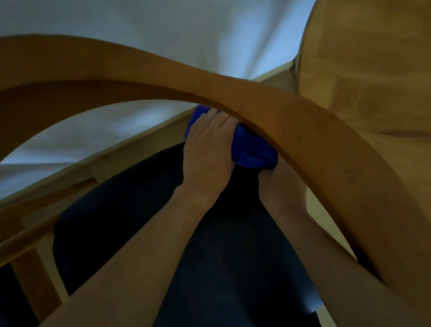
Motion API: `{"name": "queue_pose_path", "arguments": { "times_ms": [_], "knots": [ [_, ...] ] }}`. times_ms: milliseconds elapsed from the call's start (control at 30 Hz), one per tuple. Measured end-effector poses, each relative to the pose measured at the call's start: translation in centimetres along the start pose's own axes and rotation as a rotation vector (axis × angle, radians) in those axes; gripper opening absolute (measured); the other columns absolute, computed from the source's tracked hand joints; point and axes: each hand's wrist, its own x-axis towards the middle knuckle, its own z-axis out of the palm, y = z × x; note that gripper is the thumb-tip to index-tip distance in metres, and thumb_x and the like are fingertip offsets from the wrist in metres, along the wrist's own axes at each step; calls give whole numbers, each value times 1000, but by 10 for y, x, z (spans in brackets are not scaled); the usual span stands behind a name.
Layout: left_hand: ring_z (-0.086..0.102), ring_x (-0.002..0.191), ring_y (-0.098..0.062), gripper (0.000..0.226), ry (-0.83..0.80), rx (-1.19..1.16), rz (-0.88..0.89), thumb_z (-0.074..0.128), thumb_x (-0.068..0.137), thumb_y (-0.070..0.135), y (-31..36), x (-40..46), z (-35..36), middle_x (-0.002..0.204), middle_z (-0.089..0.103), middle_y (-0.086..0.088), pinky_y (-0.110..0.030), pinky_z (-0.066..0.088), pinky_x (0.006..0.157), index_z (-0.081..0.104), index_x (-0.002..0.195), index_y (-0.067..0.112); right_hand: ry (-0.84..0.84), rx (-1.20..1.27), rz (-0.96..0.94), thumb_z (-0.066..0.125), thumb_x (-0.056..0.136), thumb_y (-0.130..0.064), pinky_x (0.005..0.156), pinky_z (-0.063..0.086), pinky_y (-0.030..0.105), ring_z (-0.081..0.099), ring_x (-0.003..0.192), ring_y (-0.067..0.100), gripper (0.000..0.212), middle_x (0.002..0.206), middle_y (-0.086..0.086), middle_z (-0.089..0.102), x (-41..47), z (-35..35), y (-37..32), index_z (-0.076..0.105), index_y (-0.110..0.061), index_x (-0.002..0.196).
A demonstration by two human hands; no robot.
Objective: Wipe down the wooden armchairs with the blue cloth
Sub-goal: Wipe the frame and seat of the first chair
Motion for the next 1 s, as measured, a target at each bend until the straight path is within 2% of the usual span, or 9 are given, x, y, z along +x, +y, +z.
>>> {"name": "queue_pose_path", "arguments": {
  "times_ms": [100, 167, 267, 400, 567, 667, 733, 867, 1000],
  "knots": [
    [45, 131, -20, 39, -69, 75, -58, 57, 91, 13, 0, -6, 16, 136, 56, -1, -35, 31, 112, 57, 130, 17, 4, -22, -95, 57, 90, 2, 88, 49, 31, 58, 95, 19, 22, 106, 9, 63, 0, 8, 6, 60, -3, 112],
    [40, 137, -22, 43, -113, 65, -30, 60, 90, 18, 2, -35, 23, 144, 50, -4, -36, 23, 117, 56, 133, 15, 53, -11, -146, 65, 78, 7, 83, 42, 15, 45, 96, 1, 47, 114, -4, 57, -24, 5, 22, 58, -15, 119],
    [34, 140, -23, 53, -281, 42, 42, 59, 88, 22, 17, -96, 29, 149, 43, -4, -36, 17, 116, 50, 139, 16, 32, -120, -65, 69, 73, 6, 81, 38, 26, 46, 112, 14, 58, 129, -2, 52, -84, 3, 53, 55, -24, 121],
    [19, 147, -17, 57, -434, 82, 118, 47, 96, 21, 15, -154, 29, 159, 25, 5, -30, 11, 117, 30, 151, 23, -34, -80, -1, 67, 75, 7, 98, 43, 33, 45, 127, 22, 54, 138, 0, 49, -132, 5, 75, 60, -18, 122],
    [46, 132, -27, 53, -175, 67, 168, 59, 88, 6, 14, -115, 5, 143, 51, -7, -35, 31, 110, 50, 139, 12, 160, -27, -139, 59, 76, 10, 105, 38, 29, 42, 128, 13, 62, 142, 0, 44, -108, -1, 57, 54, -22, 129],
    [48, 128, -28, 42, -98, 74, 231, 58, 89, 9, 27, -68, 11, 134, 58, -8, -34, 29, 110, 58, 130, 12, 250, -7, -150, 58, 73, 10, 97, 41, 25, 44, 112, 6, 70, 132, -3, 48, -80, -2, 58, 49, -23, 134],
    [48, 123, -24, 32, -202, 99, 276, 52, 92, 11, 38, -52, 27, 128, 60, -5, -32, 32, 106, 60, 123, 17, 225, -30, -99, 56, 72, 11, 94, 45, 30, 43, 106, 4, 73, 129, -3, 50, -75, -3, 75, 48, -24, 136],
    [27, 143, -21, 38, -366, 147, 350, 46, 98, 19, 43, -90, 55, 149, 44, 3, -37, 18, 117, 55, 134, 25, 163, -185, -10, 56, 73, 7, 105, 43, 41, 41, 129, 25, 77, 148, 4, 43, -122, 15, 113, 44, -22, 144],
    [25, 144, -16, 42, -504, 205, 432, 48, 97, 29, 23, -168, 47, 152, 39, 9, -37, 18, 118, 49, 138, 30, 115, -259, 57, 67, 74, -2, 111, 36, 40, 34, 135, 27, 71, 151, 2, 43, -192, 40, 123, 52, -25, 139]
  ]
}}
